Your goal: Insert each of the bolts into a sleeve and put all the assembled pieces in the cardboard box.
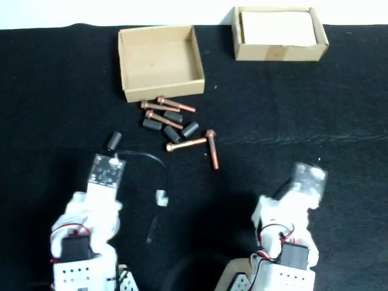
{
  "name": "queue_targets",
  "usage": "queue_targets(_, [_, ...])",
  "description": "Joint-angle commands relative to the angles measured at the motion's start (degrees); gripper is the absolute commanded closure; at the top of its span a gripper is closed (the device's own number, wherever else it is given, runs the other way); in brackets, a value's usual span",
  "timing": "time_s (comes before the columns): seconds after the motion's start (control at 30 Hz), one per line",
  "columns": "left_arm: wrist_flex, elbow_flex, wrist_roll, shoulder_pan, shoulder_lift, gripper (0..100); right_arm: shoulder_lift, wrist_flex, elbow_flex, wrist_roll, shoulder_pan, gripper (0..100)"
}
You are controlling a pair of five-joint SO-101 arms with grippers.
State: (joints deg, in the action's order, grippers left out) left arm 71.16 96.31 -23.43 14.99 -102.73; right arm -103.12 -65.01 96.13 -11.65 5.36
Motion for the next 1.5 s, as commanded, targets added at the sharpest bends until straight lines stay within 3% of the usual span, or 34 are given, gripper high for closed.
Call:
queue_targets(0.0, [-0.79,0.92,-2.29,1.54,0.04,99,0.13,0.66,7.34,-2.02,0.84,57.4])
queue_targets(0.93, [-0.79,0.92,-2.29,1.54,0.04,99,0.48,0.31,7.34,-1.93,0.84,57.9])
queue_targets(1.1, [-0.79,0.92,-2.29,1.54,0.04,99,-0.04,0.75,7.34,-1.32,0.57,70.3])
queue_targets(1.23, [-0.79,0.92,-2.29,1.54,0.04,99,-0.04,0.84,7.34,3.69,-1.27,79.9])
queue_targets(1.47, [-0.88,0.92,-2.29,1.54,-0.13,99,-0.04,3.56,7.34,4.04,-2.86,93.5])
